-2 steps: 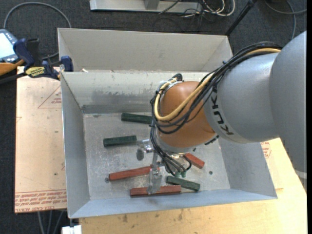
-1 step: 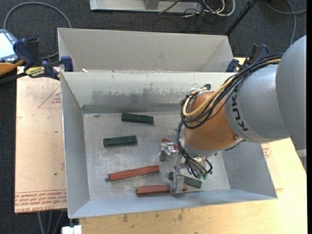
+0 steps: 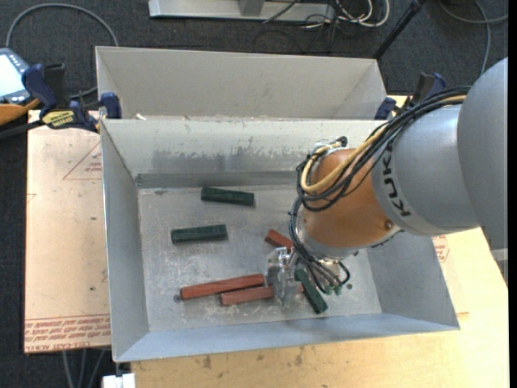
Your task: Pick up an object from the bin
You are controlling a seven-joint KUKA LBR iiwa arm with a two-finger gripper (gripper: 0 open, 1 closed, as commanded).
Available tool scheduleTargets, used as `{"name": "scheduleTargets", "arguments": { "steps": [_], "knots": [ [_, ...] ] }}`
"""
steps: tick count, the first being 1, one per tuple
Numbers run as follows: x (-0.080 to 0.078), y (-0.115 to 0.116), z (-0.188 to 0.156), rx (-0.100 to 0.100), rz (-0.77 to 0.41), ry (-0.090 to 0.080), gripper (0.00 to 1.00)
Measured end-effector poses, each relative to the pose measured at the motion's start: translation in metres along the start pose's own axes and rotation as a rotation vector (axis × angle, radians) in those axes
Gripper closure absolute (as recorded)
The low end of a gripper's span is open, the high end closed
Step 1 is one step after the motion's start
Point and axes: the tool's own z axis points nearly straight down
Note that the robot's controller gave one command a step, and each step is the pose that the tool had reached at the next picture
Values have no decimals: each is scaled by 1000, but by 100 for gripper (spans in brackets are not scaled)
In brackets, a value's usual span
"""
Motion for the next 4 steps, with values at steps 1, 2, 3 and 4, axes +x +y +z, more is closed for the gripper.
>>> {"name": "scheduleTargets", "arguments": {
  "steps": [1,2,3,4],
  "knots": [
    [0,0,2,0,1,-5,0],
    [0,0,1,-1,0,0,100],
    [-1,0,2,-1,1,-6,0],
    [9,60,2,-2,151,-7,0]
  ]
}}
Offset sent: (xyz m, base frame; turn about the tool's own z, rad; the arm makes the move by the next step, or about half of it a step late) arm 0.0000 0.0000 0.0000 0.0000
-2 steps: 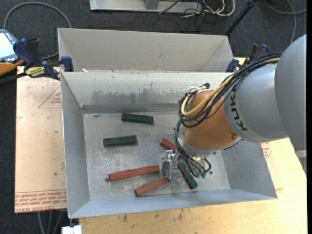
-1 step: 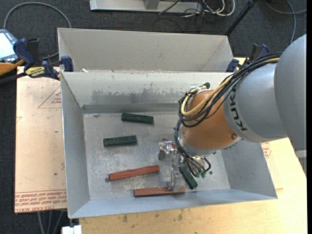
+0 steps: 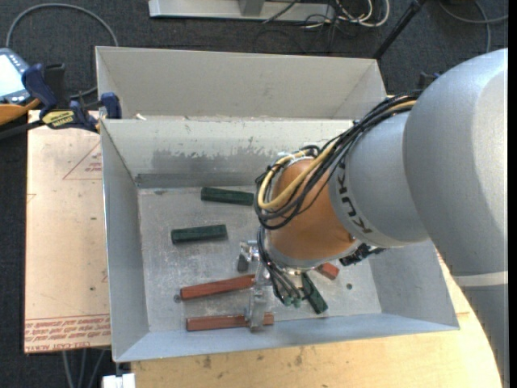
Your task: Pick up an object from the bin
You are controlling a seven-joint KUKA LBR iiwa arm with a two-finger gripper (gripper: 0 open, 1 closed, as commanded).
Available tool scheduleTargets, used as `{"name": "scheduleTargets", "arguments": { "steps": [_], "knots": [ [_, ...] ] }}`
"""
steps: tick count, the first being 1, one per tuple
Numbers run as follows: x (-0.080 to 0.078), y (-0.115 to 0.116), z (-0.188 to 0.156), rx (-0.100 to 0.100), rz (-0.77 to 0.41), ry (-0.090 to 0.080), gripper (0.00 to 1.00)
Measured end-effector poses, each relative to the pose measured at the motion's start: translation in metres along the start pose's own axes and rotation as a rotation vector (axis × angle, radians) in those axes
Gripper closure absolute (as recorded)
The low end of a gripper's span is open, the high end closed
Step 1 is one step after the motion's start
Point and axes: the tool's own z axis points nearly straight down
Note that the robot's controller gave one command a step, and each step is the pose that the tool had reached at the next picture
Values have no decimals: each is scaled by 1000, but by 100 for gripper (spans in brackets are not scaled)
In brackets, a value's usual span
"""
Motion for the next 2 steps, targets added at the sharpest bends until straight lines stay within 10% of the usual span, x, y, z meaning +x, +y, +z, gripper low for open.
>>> {"name": "scheduleTargets", "arguments": {
  "steps": [1,2],
  "knots": [
    [0,-1,0,1,4,-1,100],
    [-4,-2,-1,-1,5,-17,0]
  ]
}}
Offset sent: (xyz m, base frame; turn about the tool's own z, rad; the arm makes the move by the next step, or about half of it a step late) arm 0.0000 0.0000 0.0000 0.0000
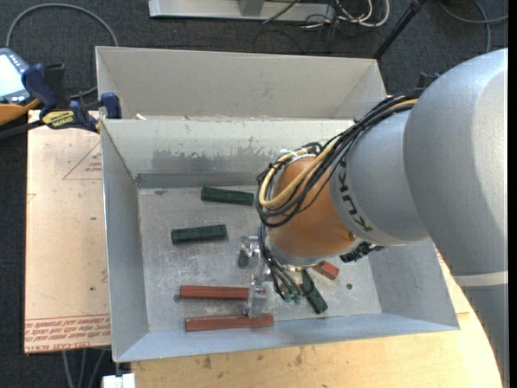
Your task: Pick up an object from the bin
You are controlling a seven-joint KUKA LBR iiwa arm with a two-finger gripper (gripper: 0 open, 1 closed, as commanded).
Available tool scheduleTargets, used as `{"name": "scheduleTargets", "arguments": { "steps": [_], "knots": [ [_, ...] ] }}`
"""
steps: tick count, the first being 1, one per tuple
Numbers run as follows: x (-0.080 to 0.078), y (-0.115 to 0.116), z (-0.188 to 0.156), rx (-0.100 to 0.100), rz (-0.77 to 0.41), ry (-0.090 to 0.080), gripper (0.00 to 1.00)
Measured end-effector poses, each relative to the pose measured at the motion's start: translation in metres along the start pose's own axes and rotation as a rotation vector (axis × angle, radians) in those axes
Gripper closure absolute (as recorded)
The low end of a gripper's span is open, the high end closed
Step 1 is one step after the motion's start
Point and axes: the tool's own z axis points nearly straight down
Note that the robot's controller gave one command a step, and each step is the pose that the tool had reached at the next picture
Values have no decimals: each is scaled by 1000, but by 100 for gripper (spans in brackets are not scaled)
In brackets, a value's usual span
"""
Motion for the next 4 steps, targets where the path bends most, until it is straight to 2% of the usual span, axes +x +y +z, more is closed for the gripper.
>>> {"name": "scheduleTargets", "arguments": {
  "steps": [1,2,3,4],
  "knots": [
    [4,0,1,2,-1,15,100],
    [0,0,0,0,0,0,0],
    [20,101,-2,-1,275,3,0],
    [-35,30,3,9,406,15,0]
  ]
}}
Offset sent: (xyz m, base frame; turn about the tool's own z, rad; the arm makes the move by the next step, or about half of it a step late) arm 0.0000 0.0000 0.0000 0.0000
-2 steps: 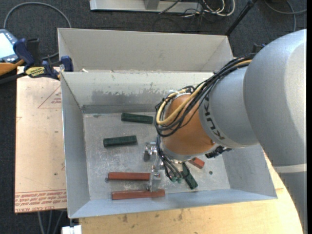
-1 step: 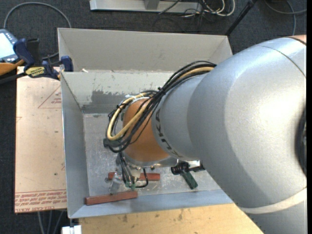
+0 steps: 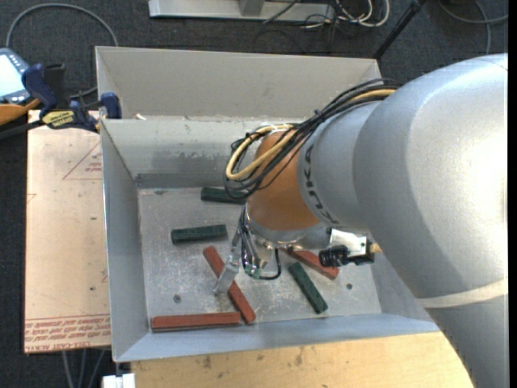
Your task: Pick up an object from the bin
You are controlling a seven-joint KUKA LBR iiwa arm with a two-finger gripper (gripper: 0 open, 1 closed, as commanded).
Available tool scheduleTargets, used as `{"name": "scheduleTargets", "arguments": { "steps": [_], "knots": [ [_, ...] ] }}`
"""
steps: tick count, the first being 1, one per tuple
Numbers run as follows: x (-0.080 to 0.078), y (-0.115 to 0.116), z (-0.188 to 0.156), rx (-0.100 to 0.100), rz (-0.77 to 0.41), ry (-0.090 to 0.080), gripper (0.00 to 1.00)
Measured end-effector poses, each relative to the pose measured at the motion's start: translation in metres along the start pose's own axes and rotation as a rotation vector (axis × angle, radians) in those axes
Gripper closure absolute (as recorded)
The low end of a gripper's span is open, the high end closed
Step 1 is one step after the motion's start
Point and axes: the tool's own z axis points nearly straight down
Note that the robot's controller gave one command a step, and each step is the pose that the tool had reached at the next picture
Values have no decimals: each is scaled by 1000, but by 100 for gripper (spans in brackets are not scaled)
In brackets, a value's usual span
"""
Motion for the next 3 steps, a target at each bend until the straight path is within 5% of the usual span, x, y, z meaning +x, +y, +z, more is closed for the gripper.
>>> {"name": "scheduleTargets", "arguments": {
  "steps": [1,2,3],
  "knots": [
    [21,78,-68,-7,-412,-1,0],
    [-36,17,-1,-4,-756,0,0],
    [-33,57,-92,-6,-1011,-4,0]
  ]
}}
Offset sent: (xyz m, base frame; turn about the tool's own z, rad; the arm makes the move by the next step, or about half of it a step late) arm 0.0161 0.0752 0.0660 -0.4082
